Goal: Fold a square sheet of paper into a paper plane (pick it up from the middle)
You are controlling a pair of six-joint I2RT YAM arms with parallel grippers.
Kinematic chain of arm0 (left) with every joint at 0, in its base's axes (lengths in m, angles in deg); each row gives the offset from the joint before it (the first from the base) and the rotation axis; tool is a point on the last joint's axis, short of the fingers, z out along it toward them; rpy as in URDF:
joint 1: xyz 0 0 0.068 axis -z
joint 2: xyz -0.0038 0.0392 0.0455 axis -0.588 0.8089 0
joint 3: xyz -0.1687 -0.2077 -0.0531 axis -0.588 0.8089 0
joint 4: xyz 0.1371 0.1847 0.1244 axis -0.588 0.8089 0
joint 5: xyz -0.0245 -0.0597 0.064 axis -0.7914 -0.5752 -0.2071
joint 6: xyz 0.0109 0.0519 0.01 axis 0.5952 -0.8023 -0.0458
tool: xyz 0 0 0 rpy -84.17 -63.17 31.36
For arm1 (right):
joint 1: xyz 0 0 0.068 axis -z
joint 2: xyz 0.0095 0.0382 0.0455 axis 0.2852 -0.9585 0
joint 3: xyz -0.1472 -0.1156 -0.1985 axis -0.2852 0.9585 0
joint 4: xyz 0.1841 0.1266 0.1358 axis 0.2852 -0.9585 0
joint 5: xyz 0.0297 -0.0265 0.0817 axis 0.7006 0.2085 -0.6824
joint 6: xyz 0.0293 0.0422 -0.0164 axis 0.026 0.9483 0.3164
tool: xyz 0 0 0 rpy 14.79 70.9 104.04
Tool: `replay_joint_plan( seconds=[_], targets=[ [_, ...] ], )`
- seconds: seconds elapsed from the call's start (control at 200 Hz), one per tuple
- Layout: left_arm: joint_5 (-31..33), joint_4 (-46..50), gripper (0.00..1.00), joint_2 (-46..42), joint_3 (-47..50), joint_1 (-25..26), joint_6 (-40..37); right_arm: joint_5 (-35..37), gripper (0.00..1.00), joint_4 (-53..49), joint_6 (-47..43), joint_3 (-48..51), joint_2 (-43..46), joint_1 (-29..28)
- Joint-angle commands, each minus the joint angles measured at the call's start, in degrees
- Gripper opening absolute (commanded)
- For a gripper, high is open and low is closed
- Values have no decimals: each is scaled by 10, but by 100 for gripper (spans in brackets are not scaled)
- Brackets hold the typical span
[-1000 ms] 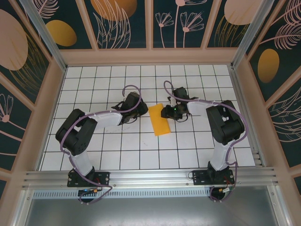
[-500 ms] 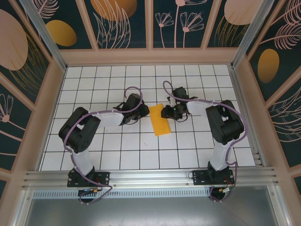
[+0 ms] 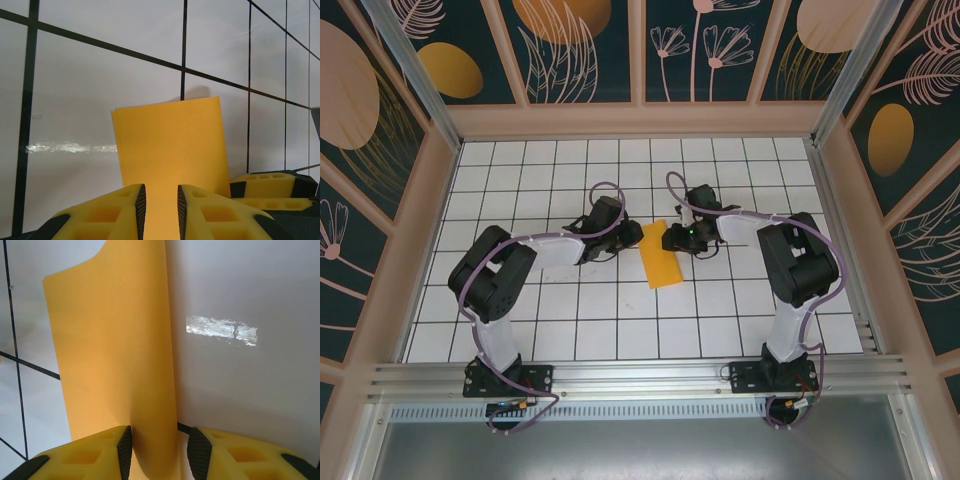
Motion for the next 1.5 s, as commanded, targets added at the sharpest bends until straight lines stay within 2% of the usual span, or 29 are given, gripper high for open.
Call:
replay_joint_plan(
  seconds=[0.0, 0.29, 0.771, 1.491],
  targets=[
    [-25, -23, 25, 15, -17, 3, -12, 65, 40, 4, -22, 28, -83, -15],
    [-56, -27, 22, 36, -29, 5, -16, 65, 40, 5, -25, 28, -87, -17],
    [-63, 5, 19, 68, -58, 12, -30, 71, 41, 9, -25, 31, -91, -24],
    [-44, 68, 18, 93, -70, 13, -46, 68, 41, 10, -18, 32, -86, -24]
  ],
)
